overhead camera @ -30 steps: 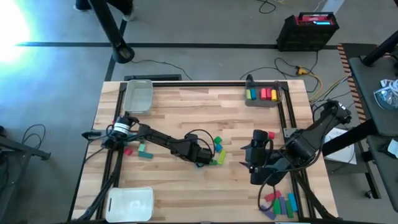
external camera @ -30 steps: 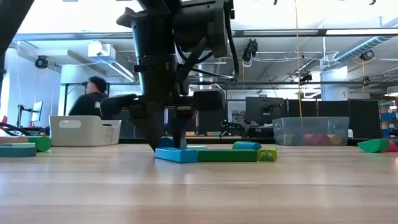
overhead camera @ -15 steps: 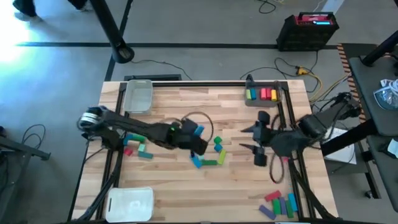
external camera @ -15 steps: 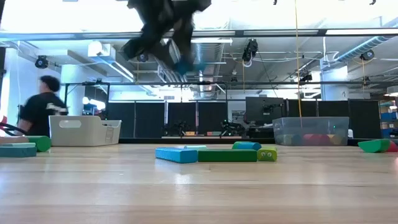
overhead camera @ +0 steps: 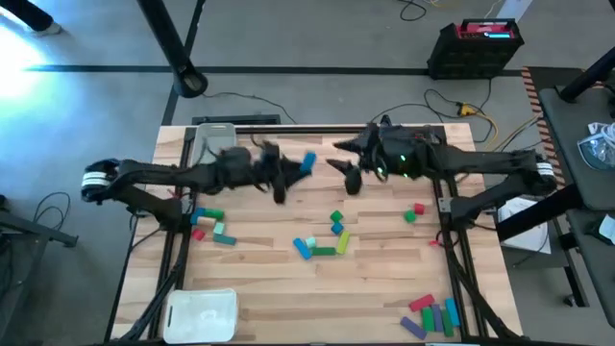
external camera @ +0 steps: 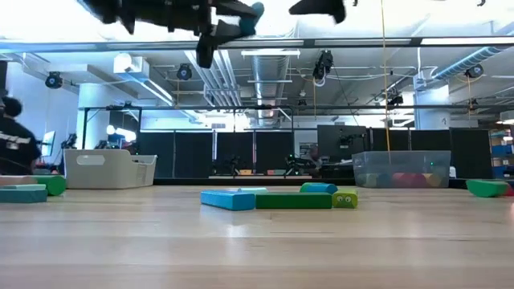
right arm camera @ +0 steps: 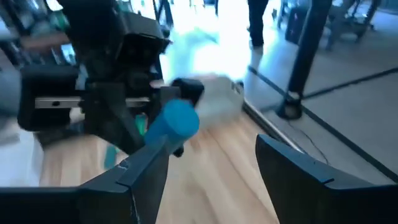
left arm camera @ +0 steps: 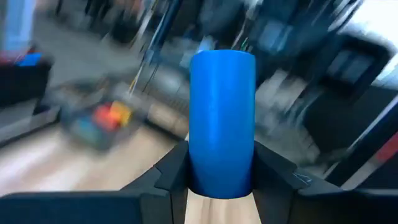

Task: Sort blocks
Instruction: Put the blue cylindrical block into the black bin

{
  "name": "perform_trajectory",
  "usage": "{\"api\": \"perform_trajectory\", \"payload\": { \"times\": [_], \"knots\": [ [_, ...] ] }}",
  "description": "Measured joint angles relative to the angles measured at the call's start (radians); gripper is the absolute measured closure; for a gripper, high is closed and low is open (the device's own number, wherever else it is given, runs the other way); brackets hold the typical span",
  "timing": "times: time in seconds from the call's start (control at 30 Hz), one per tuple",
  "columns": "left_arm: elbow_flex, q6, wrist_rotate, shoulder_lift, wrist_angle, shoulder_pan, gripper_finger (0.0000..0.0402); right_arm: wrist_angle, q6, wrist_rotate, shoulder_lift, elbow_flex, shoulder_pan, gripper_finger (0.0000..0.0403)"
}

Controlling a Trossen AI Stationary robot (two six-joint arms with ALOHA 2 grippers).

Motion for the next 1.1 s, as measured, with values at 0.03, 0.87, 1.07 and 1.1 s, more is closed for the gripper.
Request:
{"api": "perform_trajectory", "payload": {
  "times": [0.03, 0.87, 1.07, 1.1],
  "knots": [
    [-0.020, -0.011, 0.048, -0.014, 0.061, 0.039, 0.0286, 0.049, 0.001, -0.035, 0.019, -0.001, -0.026, 0.0164],
    [0.068, -0.035, 0.390, 0.034, 0.127, 0.392, 0.0286, 0.475, 0.219, -0.504, 0.406, 0.200, -0.311, 0.0197],
    [0.066, -0.045, 0.371, 0.023, 0.111, 0.392, 0.0286, 0.469, 0.226, -0.502, 0.404, 0.204, -0.320, 0.0224],
    [0.067, -0.040, 0.372, 0.023, 0.110, 0.391, 0.0286, 0.470, 0.231, -0.502, 0.404, 0.204, -0.320, 0.0230]
  ]
}}
